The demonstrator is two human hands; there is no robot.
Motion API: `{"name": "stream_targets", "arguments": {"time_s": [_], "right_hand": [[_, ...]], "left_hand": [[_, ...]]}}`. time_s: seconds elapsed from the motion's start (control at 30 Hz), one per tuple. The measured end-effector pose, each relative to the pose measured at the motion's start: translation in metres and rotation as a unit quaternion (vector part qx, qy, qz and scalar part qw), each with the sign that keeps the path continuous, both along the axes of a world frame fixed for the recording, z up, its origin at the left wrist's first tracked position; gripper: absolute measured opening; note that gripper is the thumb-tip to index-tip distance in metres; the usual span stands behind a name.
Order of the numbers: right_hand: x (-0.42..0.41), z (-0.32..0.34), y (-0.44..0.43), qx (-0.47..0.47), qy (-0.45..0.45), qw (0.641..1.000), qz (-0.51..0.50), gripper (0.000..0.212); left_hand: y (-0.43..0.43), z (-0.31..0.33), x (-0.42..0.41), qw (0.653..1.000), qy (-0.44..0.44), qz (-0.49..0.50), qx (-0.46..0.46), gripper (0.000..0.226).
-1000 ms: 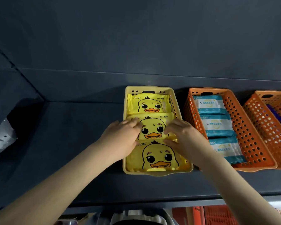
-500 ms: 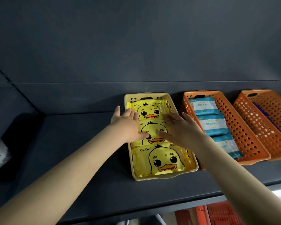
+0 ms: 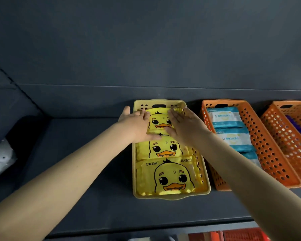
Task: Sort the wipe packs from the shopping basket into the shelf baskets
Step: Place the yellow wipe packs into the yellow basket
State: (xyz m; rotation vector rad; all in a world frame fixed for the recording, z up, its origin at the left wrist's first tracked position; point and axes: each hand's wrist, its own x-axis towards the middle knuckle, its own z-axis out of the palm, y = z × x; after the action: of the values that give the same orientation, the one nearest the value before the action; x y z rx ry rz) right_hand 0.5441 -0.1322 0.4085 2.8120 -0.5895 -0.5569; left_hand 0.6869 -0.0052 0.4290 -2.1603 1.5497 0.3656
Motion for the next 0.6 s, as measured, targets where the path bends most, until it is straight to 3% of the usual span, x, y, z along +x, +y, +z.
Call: {"name": "stream_targets", "arguments": {"time_s": [0.1,0.2,0.27,0.43,0.5,0.6], "right_hand": [[0.001,0.004,-0.002,0.024,-0.015,1.000,0.003,0.074],[-0.011,0.014,-0.011,0.075,-0.133,0.988,-0.006,0.069],[-0.029,0.022,-0.024,0.117,-0.212,0.970,-0.019,0.064],[-0.090,0.027,-0.068,0.155,-0.281,0.943,-0.083,0.059],[-0.115,0.024,-0.084,0.170,-0.314,0.923,-0.140,0.053],[-0.144,0.013,-0.102,0.241,-0.376,0.857,-0.256,0.045]], "left_hand": [[-0.004,0.004,0.001,1.000,-0.006,0.003,0.007,0.111],[-0.006,0.011,0.004,0.998,0.045,0.034,-0.030,0.102],[-0.008,0.015,0.005,0.989,0.081,0.067,-0.100,0.087],[-0.033,0.021,-0.035,0.944,0.107,0.101,-0.296,0.062],[-0.055,0.020,-0.066,0.925,0.132,0.087,-0.345,0.059],[-0.091,0.009,-0.110,0.911,0.176,0.082,-0.365,0.058]]}}
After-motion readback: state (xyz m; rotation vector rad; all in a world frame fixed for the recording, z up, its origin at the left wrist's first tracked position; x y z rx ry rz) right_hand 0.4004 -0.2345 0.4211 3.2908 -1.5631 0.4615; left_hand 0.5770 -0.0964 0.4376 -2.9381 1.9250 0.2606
